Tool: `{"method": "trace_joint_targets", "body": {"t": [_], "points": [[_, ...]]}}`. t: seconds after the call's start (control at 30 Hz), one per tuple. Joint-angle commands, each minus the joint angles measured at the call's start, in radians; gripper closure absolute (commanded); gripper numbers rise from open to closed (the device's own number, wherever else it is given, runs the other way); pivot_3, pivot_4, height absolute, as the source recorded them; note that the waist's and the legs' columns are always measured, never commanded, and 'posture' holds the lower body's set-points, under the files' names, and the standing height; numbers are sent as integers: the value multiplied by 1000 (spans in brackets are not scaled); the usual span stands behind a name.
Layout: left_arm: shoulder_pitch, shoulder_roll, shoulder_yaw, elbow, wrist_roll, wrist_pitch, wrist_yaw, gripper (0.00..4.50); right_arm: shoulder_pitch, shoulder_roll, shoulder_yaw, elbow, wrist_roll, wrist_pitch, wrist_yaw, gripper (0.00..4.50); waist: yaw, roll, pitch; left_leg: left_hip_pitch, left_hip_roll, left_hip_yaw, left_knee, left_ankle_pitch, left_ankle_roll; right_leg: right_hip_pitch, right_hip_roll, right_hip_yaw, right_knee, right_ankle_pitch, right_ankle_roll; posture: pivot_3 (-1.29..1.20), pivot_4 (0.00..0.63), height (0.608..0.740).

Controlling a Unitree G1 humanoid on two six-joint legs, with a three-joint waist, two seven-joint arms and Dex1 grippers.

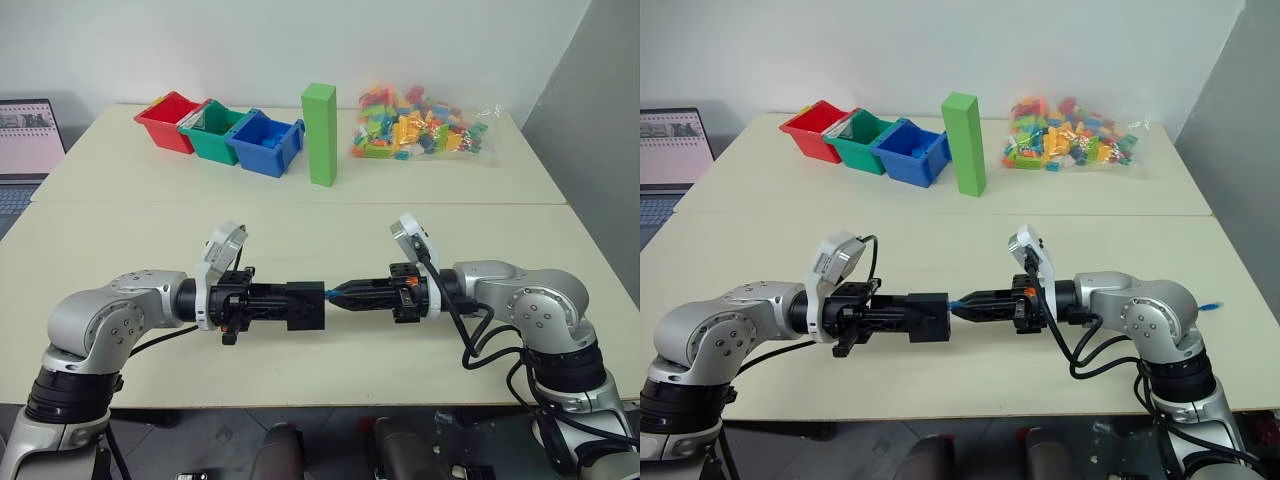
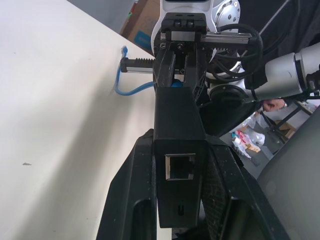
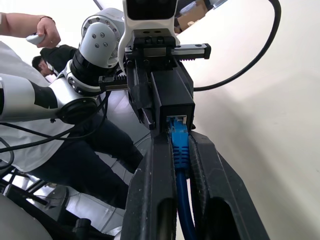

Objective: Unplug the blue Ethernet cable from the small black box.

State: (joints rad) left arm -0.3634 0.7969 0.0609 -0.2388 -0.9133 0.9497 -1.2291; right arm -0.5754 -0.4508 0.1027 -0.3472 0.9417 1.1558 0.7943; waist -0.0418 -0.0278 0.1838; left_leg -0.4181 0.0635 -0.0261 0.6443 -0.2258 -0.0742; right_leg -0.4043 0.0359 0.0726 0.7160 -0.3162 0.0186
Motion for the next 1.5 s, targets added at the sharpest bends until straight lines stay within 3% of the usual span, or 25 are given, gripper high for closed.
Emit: {"method": "trace_joint_targets", "body": {"t": [0.03, 0.5, 0.6, 0.7, 0.83, 0.93, 1.0, 1.17, 1.37, 1.5], "points": [[12, 14, -8, -41, 1, -18, -21, 3703, -20, 3, -16, -5, 39, 28, -6, 4442, 0, 0, 0, 0, 0, 0, 0, 0, 0, 0, 0, 0, 0, 0, 0, 0, 150, 740], [123, 88, 36, 73, 93, -106, -54, 3705, 75, -125, -78, 21, 8, 16, 7, 4442, 0, 0, 0, 0, 0, 0, -1, 0, 0, -1, 0, 0, -1, 0, 0, 0, 150, 740], [131, 80, 56, 99, 107, -120, -25, 3705, 61, -108, -42, 88, -163, -169, -49, 4442, -1, 0, 0, 0, 0, 0, -1, 0, 0, 0, 0, 0, -1, 0, 0, 0, 150, 740], [137, 58, 64, 97, 123, -135, 15, 3705, -22, -16, 55, 271, -453, -493, -183, 4442, -13, 0, 0, 0, 0, 1, 0, 0, 0, -1, 0, 1, -2, 0, 0, 0, 150, 740], [134, 37, 55, 99, 157, -163, 57, 3705, -169, 127, 136, 630, -722, -818, -347, 4442, -19, 1, 0, 0, 1, 2, -1, 0, 0, -2, 1, 2, -1, 0, 0, 0, 150, 740], [129, 24, 51, 102, 184, -189, 81, 3705, -269, 210, 130, 883, -825, -959, -450, 4442, -18, 1, 0, -1, 1, 2, -2, 0, 0, -2, 1, 2, -1, 2, -3, 0, 150, 740], [133, 16, 54, 96, 201, -208, 98, 3705, -319, 234, 115, 1001, -860, -1018, -482, 3742, -15, 1, 0, -1, 1, 2, -2, 0, 0, -2, 1, 2, -1, 3, -6, 0, 150, 740], [127, -43, 90, 108, 230, -249, 200, 3705, -350, 240, 72, 1061, -876, -1091, -460, 2755, -6, 1, 1, -3, -1, 2, -1, 0, 0, -2, -3, 1, -3, 3, -6, 0, 150, 740], [59, -139, 126, 215, 344, -394, 381, 3705, -245, 181, 75, 767, -838, -1013, -289, 1311, -4, 1, 1, -3, 0, 0, -1, 0, 0, -2, -3, 0, -1, 3, -6, 0, 150, 740], [-42, -203, 134, 391, 530, -642, 585, 3705, -144, 107, 121, 454, -737, -834, -91, 408, 5, 1, 0, -3, 0, 0, 0, 0, 0, -2, -2, -1, -1, 3, -6, 0, 150, 740]]}}
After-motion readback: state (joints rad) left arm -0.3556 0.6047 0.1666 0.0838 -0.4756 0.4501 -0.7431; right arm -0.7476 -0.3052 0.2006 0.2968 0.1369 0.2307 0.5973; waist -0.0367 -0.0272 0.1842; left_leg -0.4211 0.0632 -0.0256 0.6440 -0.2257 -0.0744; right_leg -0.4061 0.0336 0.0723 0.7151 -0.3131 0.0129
